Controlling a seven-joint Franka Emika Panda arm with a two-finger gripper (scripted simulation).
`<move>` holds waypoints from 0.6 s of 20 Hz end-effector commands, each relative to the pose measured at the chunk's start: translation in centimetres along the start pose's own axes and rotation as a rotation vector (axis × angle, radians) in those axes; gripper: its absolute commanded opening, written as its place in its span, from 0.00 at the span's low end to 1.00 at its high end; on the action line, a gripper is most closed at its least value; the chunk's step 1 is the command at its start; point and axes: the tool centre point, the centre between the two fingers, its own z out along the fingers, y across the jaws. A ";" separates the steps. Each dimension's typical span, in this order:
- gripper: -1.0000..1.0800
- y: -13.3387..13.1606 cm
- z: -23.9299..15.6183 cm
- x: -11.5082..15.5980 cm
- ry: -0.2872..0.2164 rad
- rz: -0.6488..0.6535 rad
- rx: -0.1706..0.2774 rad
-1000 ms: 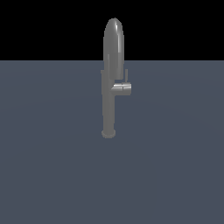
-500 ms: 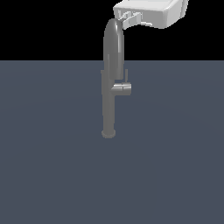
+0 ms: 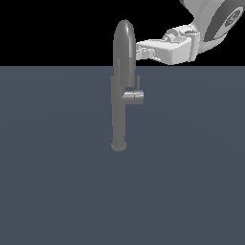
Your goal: Turn on the faucet by rotating a designated handle.
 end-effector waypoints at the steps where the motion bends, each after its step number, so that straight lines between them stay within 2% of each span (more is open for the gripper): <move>1: 0.00 -0.3 0.0 1.7 -0.055 0.047 0.050; 7: 0.00 -0.5 0.4 4.8 -0.155 0.135 0.140; 12: 0.00 -0.5 0.7 6.3 -0.203 0.177 0.184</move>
